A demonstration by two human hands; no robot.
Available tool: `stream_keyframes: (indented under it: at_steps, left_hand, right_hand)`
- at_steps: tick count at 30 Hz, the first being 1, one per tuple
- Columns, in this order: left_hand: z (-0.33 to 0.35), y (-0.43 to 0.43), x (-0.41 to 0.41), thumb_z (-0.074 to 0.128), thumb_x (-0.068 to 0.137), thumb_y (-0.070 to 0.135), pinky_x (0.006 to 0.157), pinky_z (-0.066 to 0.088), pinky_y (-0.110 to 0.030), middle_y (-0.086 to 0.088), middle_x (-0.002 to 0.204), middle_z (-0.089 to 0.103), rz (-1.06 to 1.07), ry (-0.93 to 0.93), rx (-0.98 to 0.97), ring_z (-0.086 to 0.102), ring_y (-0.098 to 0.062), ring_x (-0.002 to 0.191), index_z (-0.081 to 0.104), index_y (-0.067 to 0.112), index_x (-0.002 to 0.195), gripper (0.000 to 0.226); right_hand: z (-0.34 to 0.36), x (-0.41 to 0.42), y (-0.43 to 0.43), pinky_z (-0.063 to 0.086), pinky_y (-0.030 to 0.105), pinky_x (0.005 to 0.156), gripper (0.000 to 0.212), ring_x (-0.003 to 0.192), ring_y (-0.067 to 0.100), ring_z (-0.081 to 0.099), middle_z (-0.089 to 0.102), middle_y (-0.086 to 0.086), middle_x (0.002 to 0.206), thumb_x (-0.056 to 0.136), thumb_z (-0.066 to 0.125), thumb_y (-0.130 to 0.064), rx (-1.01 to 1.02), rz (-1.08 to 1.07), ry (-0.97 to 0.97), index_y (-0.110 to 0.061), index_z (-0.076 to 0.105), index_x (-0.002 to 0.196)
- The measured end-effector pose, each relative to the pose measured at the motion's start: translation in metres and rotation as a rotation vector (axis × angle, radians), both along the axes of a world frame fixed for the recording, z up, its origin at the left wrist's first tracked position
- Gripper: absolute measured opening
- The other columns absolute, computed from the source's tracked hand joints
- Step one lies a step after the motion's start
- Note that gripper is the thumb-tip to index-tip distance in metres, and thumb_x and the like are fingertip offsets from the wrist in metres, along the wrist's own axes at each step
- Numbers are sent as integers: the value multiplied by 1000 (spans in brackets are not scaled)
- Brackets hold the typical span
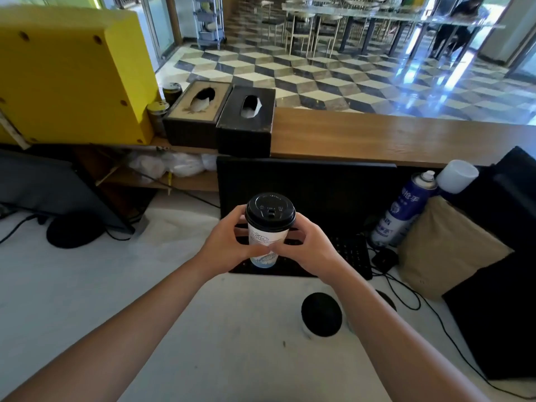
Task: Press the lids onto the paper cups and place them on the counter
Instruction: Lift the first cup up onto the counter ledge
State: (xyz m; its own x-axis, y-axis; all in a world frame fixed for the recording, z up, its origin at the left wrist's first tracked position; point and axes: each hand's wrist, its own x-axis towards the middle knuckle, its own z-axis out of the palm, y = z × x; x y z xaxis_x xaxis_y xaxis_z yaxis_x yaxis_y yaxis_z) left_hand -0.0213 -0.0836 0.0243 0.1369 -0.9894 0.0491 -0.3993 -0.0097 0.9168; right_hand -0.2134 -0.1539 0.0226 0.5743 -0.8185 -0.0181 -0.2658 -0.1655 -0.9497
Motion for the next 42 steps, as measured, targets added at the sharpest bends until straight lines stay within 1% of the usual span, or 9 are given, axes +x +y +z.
stream_keyframes:
  at_steps: [10, 14, 19, 21, 24, 28, 34, 39, 42]
  left_hand:
    - [59, -64, -23, 89, 72, 16, 94, 56, -29, 17, 122, 67, -35, -8, -148, 61, -6, 118, 54, 29, 134, 73]
    - [87, -91, -27, 89, 72, 20, 96, 54, -30, 14, 125, 66, -43, -28, -197, 58, -5, 121, 54, 29, 134, 72]
    - [116, -121, -31, 88, 74, 17, 95, 53, -29, 12, 121, 68, -32, -32, -245, 61, -5, 117, 55, 25, 132, 67]
    - [122, -132, -32, 88, 74, 18, 93, 53, -27, 10, 119, 68, -25, -35, -247, 63, -6, 112, 55, 27, 132, 67]
    - [127, -152, -33, 89, 72, 23, 95, 55, -35, 9, 120, 68, 0, -29, -223, 67, -10, 106, 55, 37, 132, 70]
    - [129, -178, -36, 87, 74, 21, 97, 55, -46, 12, 118, 70, 2, 30, -195, 70, -12, 106, 58, 38, 130, 66]
    - [117, -209, -42, 84, 78, 24, 100, 53, -43, 15, 120, 70, 41, 51, -158, 67, -12, 110, 59, 36, 130, 58]
    - [104, -229, -37, 82, 80, 28, 100, 53, -41, 13, 123, 69, 36, 43, -149, 65, -13, 116, 58, 34, 130, 55]
    - [96, -239, -33, 82, 81, 26, 98, 53, -38, 12, 124, 69, 45, 40, -144, 65, -13, 116, 58, 30, 130, 55]
  right_hand:
    - [59, -31, -71, 56, 31, 96, 54, 112, 10, 68, 71, -10, 125, 81, 85, -18, -121, 50, -75, -29, 64, 130]
    - [86, -38, -101, 57, 32, 94, 57, 109, 10, 69, 70, -11, 127, 81, 86, -22, -149, 53, -75, -34, 63, 132]
    - [116, -39, -132, 55, 26, 94, 57, 114, 9, 66, 70, -11, 127, 83, 83, -17, -229, 60, -106, -30, 62, 134]
    - [123, -40, -144, 56, 30, 94, 56, 111, 11, 67, 70, -12, 126, 82, 84, -19, -223, 57, -93, -32, 63, 132]
    - [129, -40, -163, 60, 41, 91, 55, 108, 15, 69, 70, -11, 124, 80, 85, -19, -182, 42, -92, -33, 64, 128]
    - [133, -37, -186, 62, 40, 87, 52, 102, 13, 71, 70, -12, 122, 80, 84, -17, -176, 2, -102, -30, 64, 127]
    - [120, -29, -219, 62, 42, 86, 56, 102, 11, 70, 67, -13, 123, 78, 85, -25, -176, -38, -44, -33, 62, 128]
    - [110, -21, -233, 57, 26, 79, 55, 100, 6, 67, 65, -13, 125, 82, 83, -20, -153, -41, -43, -30, 60, 130]
    - [103, -16, -241, 58, 30, 84, 57, 103, 8, 66, 65, -12, 127, 81, 83, -20, -147, -48, -36, -31, 59, 132]
